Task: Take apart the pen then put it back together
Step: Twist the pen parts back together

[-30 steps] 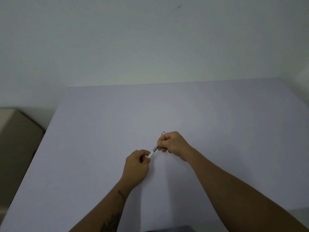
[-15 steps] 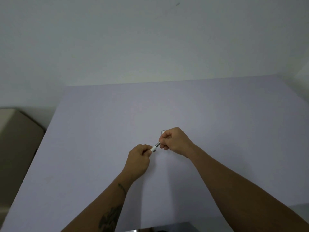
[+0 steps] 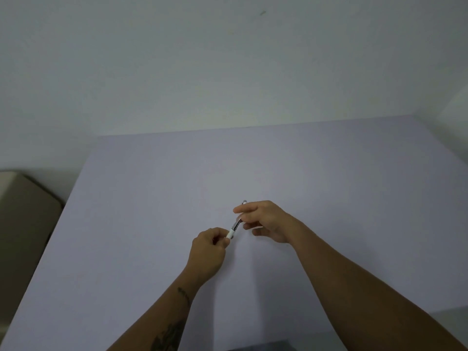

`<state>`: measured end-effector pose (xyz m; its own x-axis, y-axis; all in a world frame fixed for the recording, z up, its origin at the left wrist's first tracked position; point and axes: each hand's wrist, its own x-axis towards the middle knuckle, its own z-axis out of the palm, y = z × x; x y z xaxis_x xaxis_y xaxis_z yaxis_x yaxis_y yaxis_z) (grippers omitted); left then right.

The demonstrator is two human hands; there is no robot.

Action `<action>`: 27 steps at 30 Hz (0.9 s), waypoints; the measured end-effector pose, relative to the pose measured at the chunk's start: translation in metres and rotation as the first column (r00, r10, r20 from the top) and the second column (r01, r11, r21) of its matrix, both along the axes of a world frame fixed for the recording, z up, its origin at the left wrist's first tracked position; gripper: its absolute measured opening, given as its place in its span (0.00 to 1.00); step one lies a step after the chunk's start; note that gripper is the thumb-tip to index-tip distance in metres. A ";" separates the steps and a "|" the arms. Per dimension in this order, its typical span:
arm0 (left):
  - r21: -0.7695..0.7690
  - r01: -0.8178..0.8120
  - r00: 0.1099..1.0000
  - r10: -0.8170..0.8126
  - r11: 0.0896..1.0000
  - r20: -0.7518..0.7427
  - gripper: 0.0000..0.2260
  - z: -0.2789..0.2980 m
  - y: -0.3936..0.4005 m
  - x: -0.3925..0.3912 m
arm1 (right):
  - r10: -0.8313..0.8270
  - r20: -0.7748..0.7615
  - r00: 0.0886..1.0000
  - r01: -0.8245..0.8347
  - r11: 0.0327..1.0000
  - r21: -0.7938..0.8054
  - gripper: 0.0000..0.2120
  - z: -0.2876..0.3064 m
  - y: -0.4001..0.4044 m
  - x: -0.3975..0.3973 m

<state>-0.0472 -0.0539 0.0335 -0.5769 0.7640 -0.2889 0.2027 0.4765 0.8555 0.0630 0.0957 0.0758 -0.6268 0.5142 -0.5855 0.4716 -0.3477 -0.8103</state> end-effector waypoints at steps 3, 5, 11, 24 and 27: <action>0.014 0.029 0.999 -0.030 0.999 0.020 0.07 0.003 0.003 -0.001 | -0.003 -0.053 0.999 0.000 0.998 -0.057 0.11 -0.003 -0.008 -0.004; 0.018 0.030 0.999 -0.031 0.999 0.038 0.07 0.005 0.004 -0.003 | -0.054 -0.071 0.996 0.052 0.998 -0.032 0.10 -0.006 -0.014 -0.008; 0.022 0.012 0.998 -0.013 1.000 0.056 0.05 0.002 0.004 -0.010 | -0.273 -0.075 0.959 0.270 0.962 -0.046 0.04 -0.020 -0.030 -0.019; 0.014 0.038 0.995 -0.039 0.999 0.091 0.05 0.008 0.001 -0.018 | -0.222 -0.087 0.971 0.226 0.974 0.033 0.06 -0.015 -0.034 -0.016; 0.013 0.033 0.997 -0.034 0.999 0.076 0.04 0.010 0.005 -0.019 | -0.238 -0.090 0.967 0.249 0.958 0.141 0.13 -0.012 -0.034 -0.022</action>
